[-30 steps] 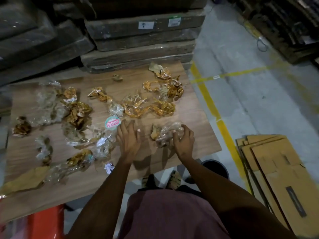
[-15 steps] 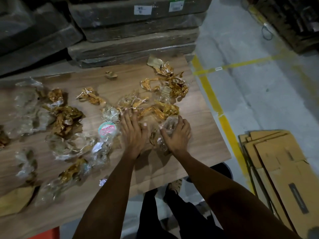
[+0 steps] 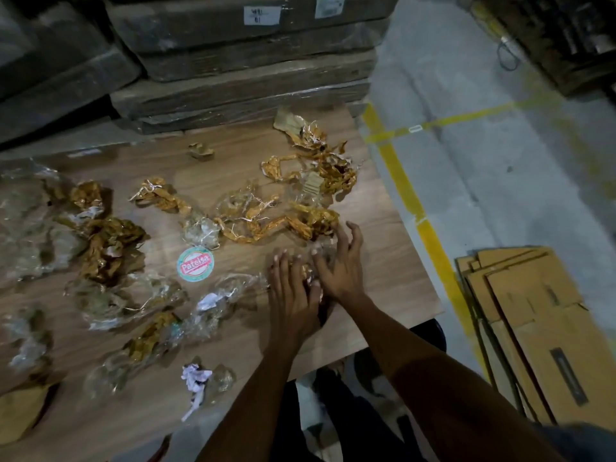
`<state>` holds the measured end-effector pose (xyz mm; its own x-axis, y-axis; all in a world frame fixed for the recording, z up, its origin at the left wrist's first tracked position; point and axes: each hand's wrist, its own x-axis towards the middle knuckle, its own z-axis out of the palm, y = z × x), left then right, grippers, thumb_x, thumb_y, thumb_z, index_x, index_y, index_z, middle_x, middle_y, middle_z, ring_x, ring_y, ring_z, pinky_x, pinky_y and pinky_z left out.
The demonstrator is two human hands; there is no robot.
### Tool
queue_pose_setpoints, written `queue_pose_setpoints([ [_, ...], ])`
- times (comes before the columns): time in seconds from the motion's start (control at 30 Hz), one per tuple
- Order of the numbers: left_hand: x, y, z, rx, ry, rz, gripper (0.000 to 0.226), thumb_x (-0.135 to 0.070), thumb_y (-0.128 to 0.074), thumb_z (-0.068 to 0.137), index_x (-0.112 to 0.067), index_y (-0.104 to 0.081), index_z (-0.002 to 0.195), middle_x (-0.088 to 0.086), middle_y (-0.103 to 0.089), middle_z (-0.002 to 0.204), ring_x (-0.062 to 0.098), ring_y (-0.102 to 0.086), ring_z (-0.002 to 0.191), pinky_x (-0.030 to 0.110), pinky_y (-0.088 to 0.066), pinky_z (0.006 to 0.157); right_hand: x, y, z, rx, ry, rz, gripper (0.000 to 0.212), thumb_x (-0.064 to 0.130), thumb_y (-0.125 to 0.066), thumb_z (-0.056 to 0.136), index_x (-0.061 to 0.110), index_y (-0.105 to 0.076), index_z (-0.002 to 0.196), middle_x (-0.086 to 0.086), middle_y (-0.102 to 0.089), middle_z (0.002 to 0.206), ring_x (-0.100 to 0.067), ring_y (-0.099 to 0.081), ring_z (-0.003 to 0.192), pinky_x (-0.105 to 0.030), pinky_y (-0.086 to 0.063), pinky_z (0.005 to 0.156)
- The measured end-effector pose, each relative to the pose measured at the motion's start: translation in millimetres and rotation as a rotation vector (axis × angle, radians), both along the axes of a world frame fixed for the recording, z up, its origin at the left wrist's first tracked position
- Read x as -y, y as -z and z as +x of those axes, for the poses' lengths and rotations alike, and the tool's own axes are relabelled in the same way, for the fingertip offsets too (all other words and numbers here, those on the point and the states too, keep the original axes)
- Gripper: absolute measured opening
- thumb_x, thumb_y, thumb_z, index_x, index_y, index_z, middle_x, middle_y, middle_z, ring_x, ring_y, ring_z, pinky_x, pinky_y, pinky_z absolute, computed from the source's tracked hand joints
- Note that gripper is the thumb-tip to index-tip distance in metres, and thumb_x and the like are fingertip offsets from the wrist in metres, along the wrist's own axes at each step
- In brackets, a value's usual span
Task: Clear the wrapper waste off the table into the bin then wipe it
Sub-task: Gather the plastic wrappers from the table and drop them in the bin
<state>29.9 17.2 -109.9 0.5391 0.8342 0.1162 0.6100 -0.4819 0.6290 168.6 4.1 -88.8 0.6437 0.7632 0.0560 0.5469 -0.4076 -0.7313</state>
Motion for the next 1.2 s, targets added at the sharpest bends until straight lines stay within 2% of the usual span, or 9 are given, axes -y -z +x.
queue_pose_setpoints([
  [0.1,-9.9,-2.7,-2.9,-0.030,0.055,0.016,0.055,-0.037,-0.043,0.104,-0.005,-0.041,0.149,0.021,-0.032,0.161,0.038,-0.020,0.154,0.061,-0.029,0.119,-4.0,-1.1,7.2,0.018,-0.082,-0.119,0.076,0.039,-0.061,0.094,0.018,-0.026,0.159,-0.014,-0.030,0.157,-0.034,-0.041,0.136,-0.045,-0.042,0.108],
  [0.2,-6.7,-4.4,-3.1,0.009,0.088,0.025,0.047,-0.028,-0.038,0.105,-0.001,-0.044,0.143,0.020,-0.032,0.158,0.039,-0.023,0.151,0.062,-0.030,0.118,0.8,-2.0,-19.0,-0.172,0.197,-0.094,0.077,0.043,-0.057,0.093,0.010,-0.027,0.156,-0.014,-0.030,0.152,-0.034,-0.042,0.133,-0.048,-0.044,0.108],
  [0.33,5.4,-16.9,-1.4,0.217,-0.128,-0.424,0.054,-0.047,-0.029,0.105,-0.021,-0.039,0.151,-0.009,-0.033,0.158,0.013,-0.030,0.150,0.048,-0.031,0.121,18.7,-1.7,-61.2,-0.570,0.370,0.046,0.065,0.058,-0.044,0.094,0.020,-0.046,0.147,-0.007,-0.052,0.146,-0.023,-0.053,0.131,-0.051,-0.044,0.113],
  [0.43,14.7,-35.8,-2.1,0.416,-0.235,-0.558,0.053,-0.047,-0.034,0.102,-0.025,-0.042,0.150,-0.021,-0.048,0.145,-0.004,-0.046,0.134,0.033,-0.041,0.113,16.9,-15.8,-79.0,-0.932,0.410,0.141,0.048,0.049,-0.050,0.094,0.021,-0.062,0.132,-0.004,-0.067,0.131,-0.019,-0.064,0.121,-0.051,-0.048,0.110],
  [0.6,5.5,-75.1,-10.0,0.697,-0.298,-0.628,0.039,-0.024,-0.045,0.099,-0.012,-0.054,0.135,-0.018,-0.058,0.129,-0.015,-0.055,0.117,0.010,-0.043,0.096,13.2,-47.9,-91.8,-1.093,0.277,0.104,0.041,0.058,-0.055,0.091,0.031,-0.067,0.120,0.007,-0.071,0.122,-0.014,-0.066,0.117,-0.048,-0.050,0.104],
  [0.77,-5.4,-101.6,-21.8,0.602,-0.165,-0.586,0.048,-0.033,-0.041,0.103,-0.015,-0.053,0.146,-0.001,-0.059,0.144,0.008,-0.052,0.135,0.031,-0.042,0.112,12.9,-71.8,-94.8,-1.075,0.224,0.240,0.060,0.061,-0.065,0.088,0.014,-0.064,0.125,-0.008,-0.071,0.121,-0.020,-0.068,0.113,-0.041,-0.053,0.096],
  [0.9,-10.5,-113.2,-32.9,0.260,-0.164,-0.344,0.057,-0.051,-0.030,0.100,-0.031,-0.046,0.150,-0.008,-0.046,0.155,0.011,-0.033,0.148,0.035,-0.018,0.120,13.4,-90.0,-93.7,-1.062,0.227,0.273,0.047,0.044,-0.070,0.091,0.009,-0.067,0.124,-0.018,-0.071,0.123,-0.039,-0.065,0.120,-0.060,-0.051,0.104],
  [1.03,-13.4,-125.7,-41.0,0.561,-0.053,-0.741,0.061,-0.045,-0.042,0.099,-0.033,-0.028,0.157,-0.020,-0.029,0.159,-0.011,-0.032,0.142,0.024,-0.030,0.118,10.2,-109.2,-90.5,-1.107,0.184,0.223,0.046,0.041,-0.071,0.088,0.011,-0.068,0.124,-0.018,-0.072,0.122,-0.039,-0.066,0.120,-0.053,-0.054,0.098],
  [1.2,-15.7,-141.6,-49.3,0.773,-0.106,-0.837,0.071,-0.054,-0.071,0.086,-0.043,-0.037,0.147,0.003,-0.044,0.157,0.016,-0.046,0.143,0.044,-0.039,0.118,4.8,-131.1,-96.0,-1.126,0.243,0.293,0.028,0.024,-0.066,0.094,0.011,-0.069,0.118,-0.018,-0.074,0.118,-0.039,-0.069,0.115,-0.049,-0.058,0.092],
])
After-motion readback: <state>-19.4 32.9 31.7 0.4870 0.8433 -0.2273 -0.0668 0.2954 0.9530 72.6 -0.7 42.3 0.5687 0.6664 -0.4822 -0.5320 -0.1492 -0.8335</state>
